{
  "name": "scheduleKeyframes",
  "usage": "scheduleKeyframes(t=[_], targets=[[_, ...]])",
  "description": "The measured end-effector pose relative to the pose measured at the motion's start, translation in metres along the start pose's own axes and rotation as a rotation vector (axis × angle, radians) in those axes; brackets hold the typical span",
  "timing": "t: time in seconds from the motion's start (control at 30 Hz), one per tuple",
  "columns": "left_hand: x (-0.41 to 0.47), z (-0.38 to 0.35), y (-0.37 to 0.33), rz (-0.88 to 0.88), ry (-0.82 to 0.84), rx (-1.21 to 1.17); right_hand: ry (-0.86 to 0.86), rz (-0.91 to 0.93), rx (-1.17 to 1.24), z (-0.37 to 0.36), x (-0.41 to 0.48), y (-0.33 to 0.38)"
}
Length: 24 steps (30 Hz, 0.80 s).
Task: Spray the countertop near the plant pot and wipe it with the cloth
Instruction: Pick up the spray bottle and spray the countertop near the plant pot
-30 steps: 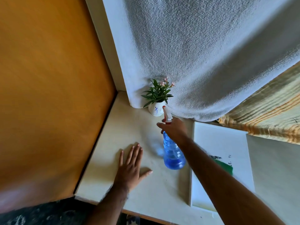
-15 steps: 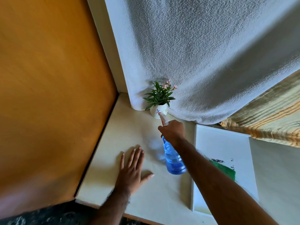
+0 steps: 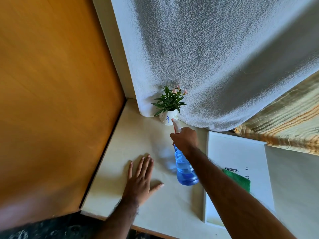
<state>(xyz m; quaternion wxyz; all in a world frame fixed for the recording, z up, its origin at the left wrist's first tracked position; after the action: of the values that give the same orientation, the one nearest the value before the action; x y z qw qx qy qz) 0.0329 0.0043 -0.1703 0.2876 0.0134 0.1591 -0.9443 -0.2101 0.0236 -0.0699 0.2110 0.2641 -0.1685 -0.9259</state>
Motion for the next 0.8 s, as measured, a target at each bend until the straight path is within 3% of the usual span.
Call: scheduleKeyframes(t=[0.17,0.4,0.57,0.8], targets=[[-0.001,-0.002,0.001,-0.004,-0.001,-0.002,-0.107,0.004,0.155,0.018,-0.015,-0.005],[-0.002,0.001,-0.002,-0.022,-0.035,-0.016,-0.411,0.128,0.503,0.104,-0.030,-0.017],[-0.003,0.000,0.000,-0.039,-0.065,-0.016,-0.625,0.270,0.588,0.147,-0.027,-0.044],[0.000,-0.003,-0.002,-0.054,-0.066,-0.018,-0.763,0.229,0.602,0.158,-0.011,-0.108]])
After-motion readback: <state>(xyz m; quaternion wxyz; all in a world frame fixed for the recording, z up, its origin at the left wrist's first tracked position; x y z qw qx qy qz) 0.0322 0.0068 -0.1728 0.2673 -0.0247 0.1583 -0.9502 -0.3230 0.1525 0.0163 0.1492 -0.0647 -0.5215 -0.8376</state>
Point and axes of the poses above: each hand's wrist, its own x-axis towards the middle knuckle, its own z-axis out of the back of the hand, y = z × x, the point moved 5 cm from there along x, towards the middle knuckle, and after that the axes turned 11 degrees about -x, right-handed, at the moved point
